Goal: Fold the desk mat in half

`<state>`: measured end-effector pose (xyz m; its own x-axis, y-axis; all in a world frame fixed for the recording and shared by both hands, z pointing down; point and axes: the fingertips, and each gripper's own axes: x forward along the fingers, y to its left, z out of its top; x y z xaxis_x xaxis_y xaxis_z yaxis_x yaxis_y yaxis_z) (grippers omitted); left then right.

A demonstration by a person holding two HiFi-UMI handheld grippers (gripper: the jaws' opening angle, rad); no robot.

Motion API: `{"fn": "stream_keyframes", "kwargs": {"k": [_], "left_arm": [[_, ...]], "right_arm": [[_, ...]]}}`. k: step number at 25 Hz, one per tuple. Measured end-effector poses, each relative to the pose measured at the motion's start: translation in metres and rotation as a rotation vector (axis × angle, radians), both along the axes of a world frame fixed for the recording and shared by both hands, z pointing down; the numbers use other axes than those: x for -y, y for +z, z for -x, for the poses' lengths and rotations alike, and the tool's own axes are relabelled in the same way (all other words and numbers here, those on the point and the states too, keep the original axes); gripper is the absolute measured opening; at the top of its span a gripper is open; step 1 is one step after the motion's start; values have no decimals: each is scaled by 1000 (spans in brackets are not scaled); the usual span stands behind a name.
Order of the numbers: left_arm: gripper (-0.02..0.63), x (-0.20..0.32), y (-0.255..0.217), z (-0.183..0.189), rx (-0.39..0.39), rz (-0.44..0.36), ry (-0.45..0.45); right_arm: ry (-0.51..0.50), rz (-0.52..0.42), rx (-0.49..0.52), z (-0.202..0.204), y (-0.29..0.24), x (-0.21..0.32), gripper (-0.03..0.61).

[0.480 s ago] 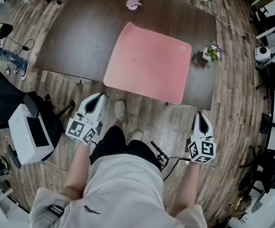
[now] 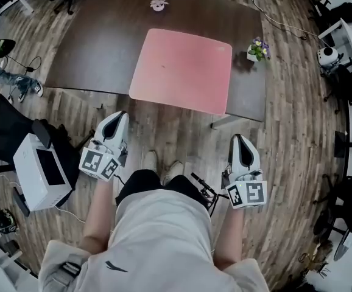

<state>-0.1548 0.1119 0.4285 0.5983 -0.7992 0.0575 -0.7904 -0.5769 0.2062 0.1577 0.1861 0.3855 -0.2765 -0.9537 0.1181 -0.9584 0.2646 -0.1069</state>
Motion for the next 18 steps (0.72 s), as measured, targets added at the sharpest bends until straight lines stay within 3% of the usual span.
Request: {"fn": "stream_keyframes", "kwargs": {"k": [18], "left_arm": [[5,15,-7,28,-7,-18,-12]], "right_arm": [[11,-15,13,18,-6,23,2]]}}
